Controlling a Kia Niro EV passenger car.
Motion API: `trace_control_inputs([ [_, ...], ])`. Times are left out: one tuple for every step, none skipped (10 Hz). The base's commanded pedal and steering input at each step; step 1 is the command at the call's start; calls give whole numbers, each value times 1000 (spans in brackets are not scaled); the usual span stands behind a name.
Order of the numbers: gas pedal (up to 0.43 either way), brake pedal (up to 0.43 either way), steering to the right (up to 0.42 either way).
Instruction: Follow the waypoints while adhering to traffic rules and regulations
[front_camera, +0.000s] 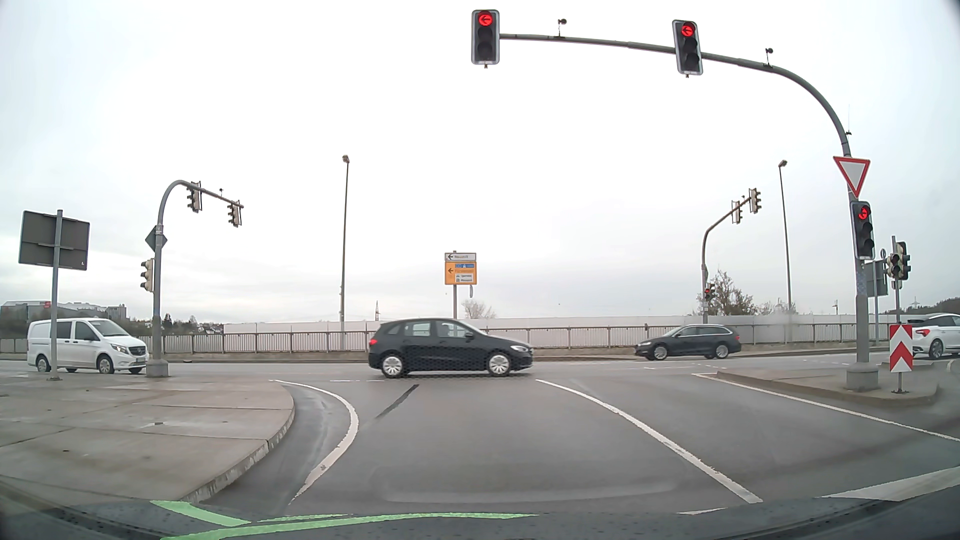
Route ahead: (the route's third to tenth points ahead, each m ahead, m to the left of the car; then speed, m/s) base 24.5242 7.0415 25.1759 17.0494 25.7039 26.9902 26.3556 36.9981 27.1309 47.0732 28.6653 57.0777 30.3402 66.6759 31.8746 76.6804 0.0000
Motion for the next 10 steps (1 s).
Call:
trace_control_inputs([
  [0,390,-13],
  [0,390,-14],
  [0,390,-13],
  [0,390,-14],
  [0,390,-14],
  [0,390,-14],
  [0,390,-14],
  [0,396,-14],
  [0,390,-13],
  [0,390,-14],
])
